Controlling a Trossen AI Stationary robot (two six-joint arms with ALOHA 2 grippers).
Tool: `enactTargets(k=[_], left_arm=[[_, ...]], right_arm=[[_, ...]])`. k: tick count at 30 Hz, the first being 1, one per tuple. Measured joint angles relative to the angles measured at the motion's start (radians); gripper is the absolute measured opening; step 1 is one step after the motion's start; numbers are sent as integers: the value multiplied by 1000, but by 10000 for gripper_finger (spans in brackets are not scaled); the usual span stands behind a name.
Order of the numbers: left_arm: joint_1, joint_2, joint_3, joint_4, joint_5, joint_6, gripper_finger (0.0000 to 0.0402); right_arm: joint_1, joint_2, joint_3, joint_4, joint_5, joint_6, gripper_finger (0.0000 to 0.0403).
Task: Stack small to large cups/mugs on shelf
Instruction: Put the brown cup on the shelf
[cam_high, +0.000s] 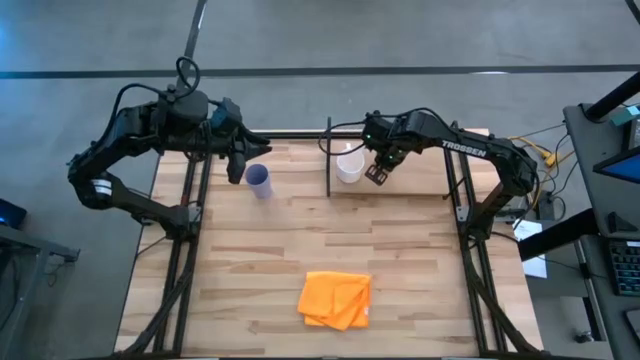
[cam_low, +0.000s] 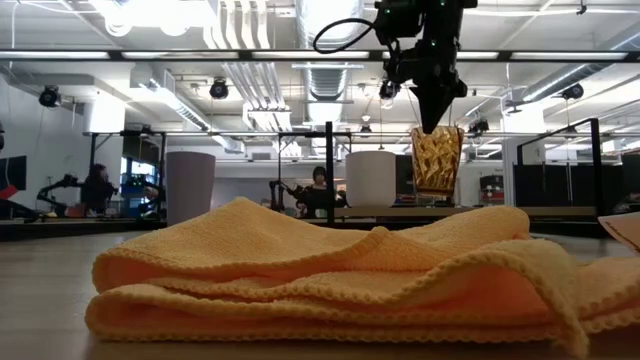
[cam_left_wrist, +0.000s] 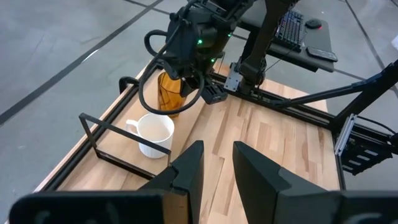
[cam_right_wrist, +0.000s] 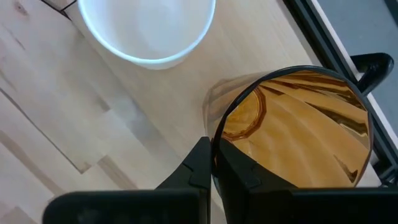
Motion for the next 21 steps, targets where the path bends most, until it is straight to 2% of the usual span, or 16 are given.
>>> enactTargets(k=[21], left_arm=[[0,1,0,0,0,0,72]], right_arm=[[-3,0,-49,1,-29,5,9]])
